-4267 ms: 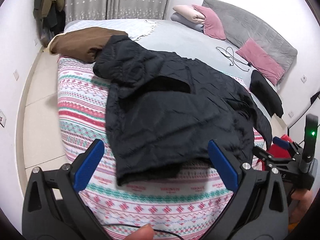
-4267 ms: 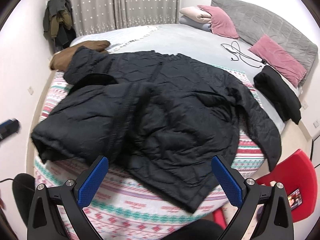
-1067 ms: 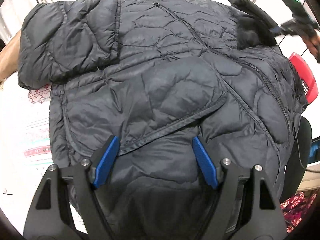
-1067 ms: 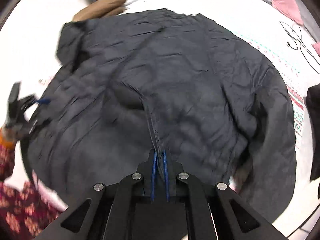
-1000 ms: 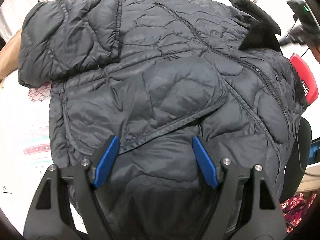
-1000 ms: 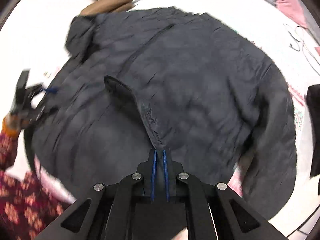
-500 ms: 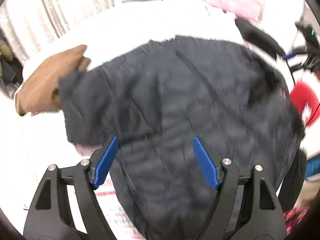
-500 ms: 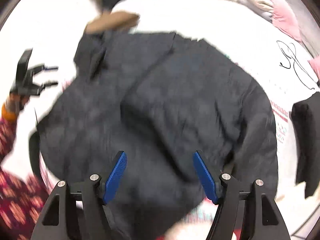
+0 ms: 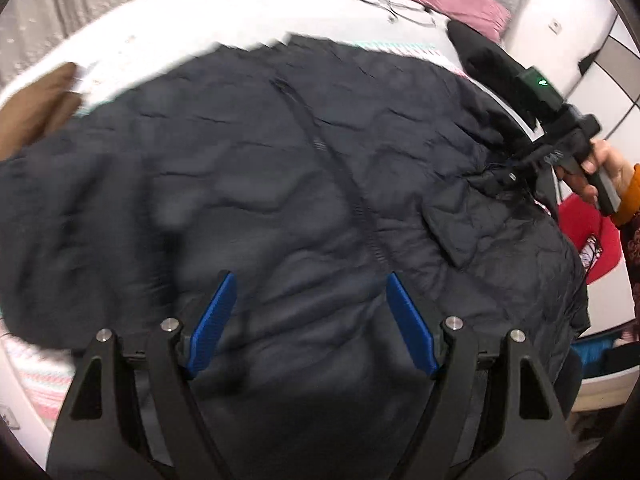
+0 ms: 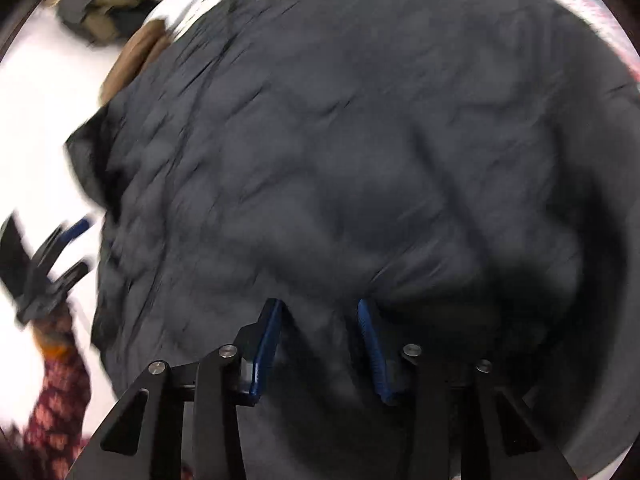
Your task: Fold large clothes
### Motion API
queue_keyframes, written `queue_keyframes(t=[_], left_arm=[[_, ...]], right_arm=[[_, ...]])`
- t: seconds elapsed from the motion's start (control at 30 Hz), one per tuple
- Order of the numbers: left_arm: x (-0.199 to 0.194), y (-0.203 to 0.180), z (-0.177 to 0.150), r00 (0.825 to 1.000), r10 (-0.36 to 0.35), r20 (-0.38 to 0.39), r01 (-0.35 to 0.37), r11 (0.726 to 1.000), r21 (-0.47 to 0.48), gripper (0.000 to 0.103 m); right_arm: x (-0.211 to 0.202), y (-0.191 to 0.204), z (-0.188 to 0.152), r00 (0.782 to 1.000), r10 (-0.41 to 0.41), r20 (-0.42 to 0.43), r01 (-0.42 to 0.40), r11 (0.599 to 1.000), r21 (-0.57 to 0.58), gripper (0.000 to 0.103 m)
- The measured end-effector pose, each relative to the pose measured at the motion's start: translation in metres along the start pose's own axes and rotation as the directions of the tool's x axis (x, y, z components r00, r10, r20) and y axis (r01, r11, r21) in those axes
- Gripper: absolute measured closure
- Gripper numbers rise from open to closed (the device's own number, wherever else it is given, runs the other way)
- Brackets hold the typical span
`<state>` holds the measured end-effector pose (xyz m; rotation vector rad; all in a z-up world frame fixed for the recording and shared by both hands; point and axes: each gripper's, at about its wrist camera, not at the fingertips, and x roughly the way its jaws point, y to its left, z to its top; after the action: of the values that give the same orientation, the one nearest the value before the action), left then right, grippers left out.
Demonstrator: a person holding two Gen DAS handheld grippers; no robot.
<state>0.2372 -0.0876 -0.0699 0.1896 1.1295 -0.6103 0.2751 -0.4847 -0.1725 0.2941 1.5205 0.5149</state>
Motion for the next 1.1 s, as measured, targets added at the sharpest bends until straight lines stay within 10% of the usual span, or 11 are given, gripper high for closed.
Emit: queue_keyframes(t=[0.1, 0.27, 0.37, 0.47, 0.67, 0.9, 1.0, 1.1], left_arm=[[0.024, -0.016, 0.011, 0.988, -0.153, -0.011, 0.153, 0.988, -0.016, 0.025], [0.064, -0.044, 0.031, 0.954, -0.294, -0.053, 0.291, 0.955, -0.061, 0.027], [0.078, -0.056, 0.037, 0.930, -0.363, -0.054, 0.357, 0.929, -0.096, 0.046], [0.078, -0.066, 0.036, 0.890, -0.453, -0.052, 0.448, 0.890, -0.091, 0.095], [0.030, -0.093, 0.008, 0.846, -0.534, 0.001, 0.526, 0.835, 0.161, 0.100], [0.028, -0.132, -0.031, 0.930, -0.351, -0.110, 0.363, 0.825, 0.433, 0.100], [0.028, -0.134, -0.032, 0.935, -0.330, -0.127, 0.351, 0.828, 0.436, 0.093], [0.021, -0.123, -0.027, 0.917, -0.362, -0.166, 0.398, 0.828, 0.396, 0.058]], right_arm=[[-0.009, 0.018, -0.023, 0.999, 0.033, -0.024, -0.035, 0.995, -0.092, 0.064], [-0.022, 0.033, -0.037, 0.998, -0.061, 0.030, 0.065, 0.988, -0.143, 0.095], [-0.032, 0.046, -0.046, 0.994, -0.078, 0.076, 0.091, 0.978, -0.188, 0.096], [-0.042, 0.060, -0.058, 0.993, -0.075, 0.095, 0.095, 0.968, -0.231, 0.096], [-0.079, 0.069, -0.085, 0.984, -0.076, 0.163, 0.116, 0.961, -0.251, 0.080], [-0.108, 0.067, -0.077, 0.951, 0.047, 0.305, 0.009, 0.984, -0.178, 0.066], [-0.068, 0.063, -0.069, 0.981, -0.028, 0.191, 0.054, 0.990, -0.128, 0.066], [-0.003, 0.065, -0.082, 0.984, -0.178, 0.003, 0.176, 0.966, -0.190, 0.066]])
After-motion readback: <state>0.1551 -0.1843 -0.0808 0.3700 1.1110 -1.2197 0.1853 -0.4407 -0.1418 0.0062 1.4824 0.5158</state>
